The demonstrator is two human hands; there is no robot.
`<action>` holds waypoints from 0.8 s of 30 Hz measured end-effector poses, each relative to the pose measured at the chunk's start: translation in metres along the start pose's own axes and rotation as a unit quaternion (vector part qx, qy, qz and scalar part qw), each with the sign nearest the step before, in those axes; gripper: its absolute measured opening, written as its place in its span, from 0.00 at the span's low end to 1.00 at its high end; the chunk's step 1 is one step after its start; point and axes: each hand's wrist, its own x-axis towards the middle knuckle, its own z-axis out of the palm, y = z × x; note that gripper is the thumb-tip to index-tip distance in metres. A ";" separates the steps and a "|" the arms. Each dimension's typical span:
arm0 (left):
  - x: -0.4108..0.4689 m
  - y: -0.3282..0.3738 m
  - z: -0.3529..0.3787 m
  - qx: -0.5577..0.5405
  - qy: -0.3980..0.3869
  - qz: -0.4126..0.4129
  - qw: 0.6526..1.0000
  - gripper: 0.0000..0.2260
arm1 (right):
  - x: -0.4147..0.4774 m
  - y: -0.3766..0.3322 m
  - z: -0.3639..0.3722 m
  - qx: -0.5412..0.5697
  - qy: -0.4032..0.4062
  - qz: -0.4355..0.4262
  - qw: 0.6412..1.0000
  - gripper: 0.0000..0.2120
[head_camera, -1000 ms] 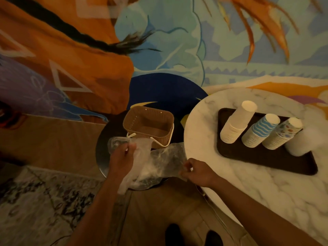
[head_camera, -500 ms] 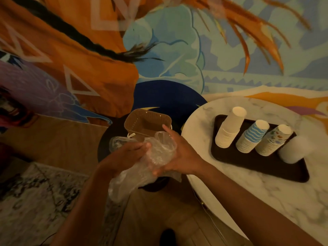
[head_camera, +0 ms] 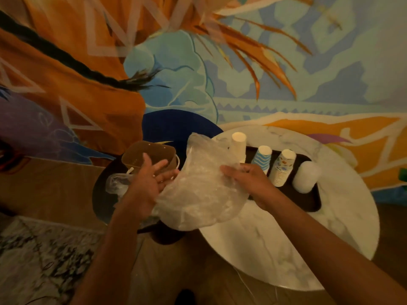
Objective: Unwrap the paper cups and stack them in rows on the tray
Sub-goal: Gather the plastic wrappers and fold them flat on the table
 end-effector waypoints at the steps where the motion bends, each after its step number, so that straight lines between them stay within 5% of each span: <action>1: 0.003 -0.014 0.003 -0.059 0.019 -0.016 0.998 0.19 | -0.002 0.003 -0.008 0.027 0.035 0.011 0.999 0.14; 3: -0.005 -0.052 0.018 -0.036 0.048 -0.013 0.998 0.18 | -0.006 0.009 -0.020 0.066 0.096 0.031 0.993 0.15; 5: -0.008 -0.091 0.029 -0.036 -0.043 -0.069 0.996 0.19 | -0.009 0.022 -0.031 0.082 0.136 0.033 0.987 0.18; 10: -0.022 -0.122 0.082 -0.074 -0.065 -0.083 0.992 0.19 | -0.022 0.052 -0.048 0.096 0.197 0.022 0.975 0.16; 14: -0.011 -0.120 0.083 -0.102 0.077 -0.093 0.987 0.15 | -0.035 0.065 -0.056 0.117 0.279 -0.007 0.953 0.11; 18: 0.000 -0.115 0.076 0.013 0.123 -0.046 0.991 0.16 | -0.044 0.077 -0.065 0.143 0.346 -0.015 0.927 0.13; 24: 0.002 -0.095 0.055 0.094 0.028 -0.071 0.993 0.15 | -0.058 0.084 -0.071 0.166 0.422 0.041 0.891 0.13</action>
